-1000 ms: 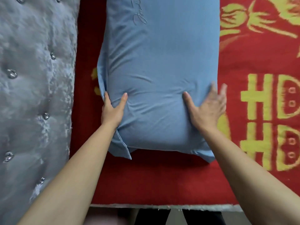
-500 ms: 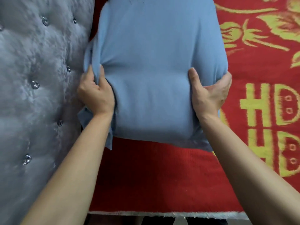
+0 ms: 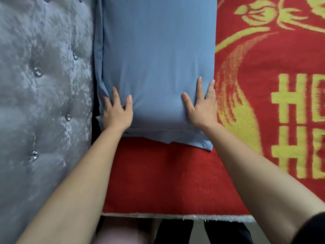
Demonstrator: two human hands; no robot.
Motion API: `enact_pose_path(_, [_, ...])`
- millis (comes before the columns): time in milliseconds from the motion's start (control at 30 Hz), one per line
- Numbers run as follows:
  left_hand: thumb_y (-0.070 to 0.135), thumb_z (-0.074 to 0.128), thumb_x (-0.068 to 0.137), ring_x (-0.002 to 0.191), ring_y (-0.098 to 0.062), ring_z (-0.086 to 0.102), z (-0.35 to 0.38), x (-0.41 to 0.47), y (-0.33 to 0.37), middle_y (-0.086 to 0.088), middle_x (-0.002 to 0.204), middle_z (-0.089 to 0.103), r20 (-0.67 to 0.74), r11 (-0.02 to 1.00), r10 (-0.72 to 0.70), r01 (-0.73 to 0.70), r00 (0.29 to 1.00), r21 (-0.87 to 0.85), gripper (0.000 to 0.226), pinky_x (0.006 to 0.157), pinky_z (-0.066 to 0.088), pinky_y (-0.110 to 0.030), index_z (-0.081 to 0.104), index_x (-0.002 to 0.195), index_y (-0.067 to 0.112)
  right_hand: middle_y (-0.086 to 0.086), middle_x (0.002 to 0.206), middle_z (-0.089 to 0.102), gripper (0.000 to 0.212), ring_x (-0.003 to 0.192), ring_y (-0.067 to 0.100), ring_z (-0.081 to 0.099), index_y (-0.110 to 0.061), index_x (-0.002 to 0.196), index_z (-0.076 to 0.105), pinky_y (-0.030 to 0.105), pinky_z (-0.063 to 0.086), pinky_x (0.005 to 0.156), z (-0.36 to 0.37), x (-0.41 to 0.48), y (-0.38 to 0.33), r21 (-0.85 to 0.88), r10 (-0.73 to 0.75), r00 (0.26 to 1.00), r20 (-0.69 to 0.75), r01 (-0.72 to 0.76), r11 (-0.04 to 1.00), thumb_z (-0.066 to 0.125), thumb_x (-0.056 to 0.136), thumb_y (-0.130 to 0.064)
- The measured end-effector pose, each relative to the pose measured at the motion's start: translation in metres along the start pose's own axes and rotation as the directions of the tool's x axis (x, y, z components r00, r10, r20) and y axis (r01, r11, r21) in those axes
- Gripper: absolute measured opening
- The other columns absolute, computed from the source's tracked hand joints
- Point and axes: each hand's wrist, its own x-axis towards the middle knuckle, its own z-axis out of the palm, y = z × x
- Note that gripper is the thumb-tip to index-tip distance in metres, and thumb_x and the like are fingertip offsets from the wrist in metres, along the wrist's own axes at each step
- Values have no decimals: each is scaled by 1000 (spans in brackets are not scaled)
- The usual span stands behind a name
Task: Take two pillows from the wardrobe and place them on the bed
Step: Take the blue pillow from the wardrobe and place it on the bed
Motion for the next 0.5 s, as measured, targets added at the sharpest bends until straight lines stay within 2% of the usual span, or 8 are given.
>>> enact_pose_path(167, [62,24,97,150,-36,7,2,-10,4,-17,164,0,-22,1000,20,-20,1000,0,75,119,11,-50,3,157,21,18,164,-9,78,152,35,2,-32,157,-1,47,11,122,-6,-3,1,-44,-12,999,38,14,999,33,96,-67])
enact_pose_path(267, [55,29,100,150,-36,6,-5,-24,4,-20,163,0,-15,1000,31,-31,999,-2,75,121,11,-49,8,156,10,22,164,-1,80,151,35,9,-27,158,5,49,18,121,-23,-13,2,-151,-23,998,57,32,988,34,95,-67])
enact_pose_path(367, [54,29,100,150,-35,1,-29,-47,11,-21,163,-1,-30,991,114,-112,993,79,74,120,12,-54,12,155,8,23,164,3,80,151,35,13,-22,158,13,49,21,119,-55,-32,-7,-288,-149,989,-8,140,947,34,95,-67])
enact_pose_path(500, [57,28,98,151,-34,-1,-105,-65,48,-19,164,1,-161,958,275,-255,948,133,74,119,10,-59,12,155,13,21,164,2,81,151,36,11,-22,158,14,52,18,120,-128,-38,-44,-360,-297,948,-113,240,902,33,94,-68])
